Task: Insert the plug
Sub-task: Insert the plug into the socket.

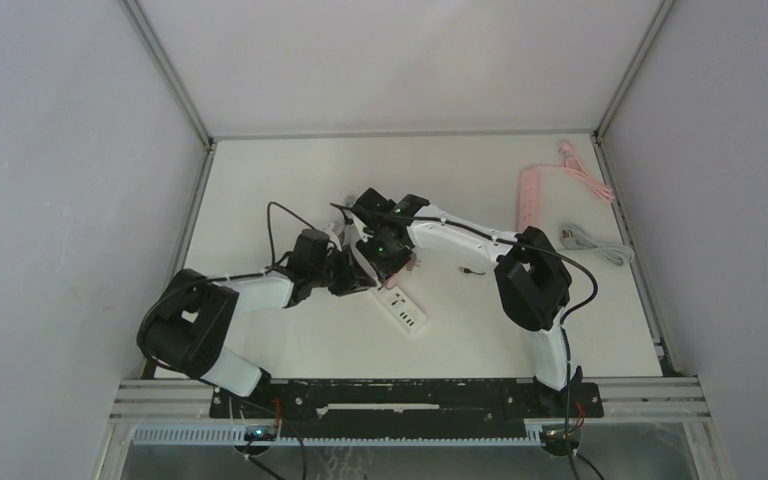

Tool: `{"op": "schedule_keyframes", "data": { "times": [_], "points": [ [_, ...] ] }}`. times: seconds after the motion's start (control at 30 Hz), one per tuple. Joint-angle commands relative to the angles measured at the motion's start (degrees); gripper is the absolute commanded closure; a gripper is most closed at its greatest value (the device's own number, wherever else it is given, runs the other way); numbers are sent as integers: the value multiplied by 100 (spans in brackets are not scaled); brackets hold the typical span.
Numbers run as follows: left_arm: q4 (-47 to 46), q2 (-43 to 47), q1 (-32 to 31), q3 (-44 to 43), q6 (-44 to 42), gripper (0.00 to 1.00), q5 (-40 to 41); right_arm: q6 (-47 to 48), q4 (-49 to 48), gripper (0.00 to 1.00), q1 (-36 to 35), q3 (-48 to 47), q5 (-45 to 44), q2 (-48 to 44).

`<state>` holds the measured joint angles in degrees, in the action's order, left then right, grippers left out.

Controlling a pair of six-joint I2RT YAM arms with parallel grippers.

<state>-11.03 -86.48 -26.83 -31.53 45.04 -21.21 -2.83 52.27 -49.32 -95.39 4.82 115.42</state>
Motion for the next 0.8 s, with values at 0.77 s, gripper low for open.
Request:
{"op": "schedule_keyframes", "data": {
  "times": [0.77],
  "points": [
    [233,-141,-55,-19,-109,66,55,72,-162,100,-82,-252,-267,201]
  ]
}}
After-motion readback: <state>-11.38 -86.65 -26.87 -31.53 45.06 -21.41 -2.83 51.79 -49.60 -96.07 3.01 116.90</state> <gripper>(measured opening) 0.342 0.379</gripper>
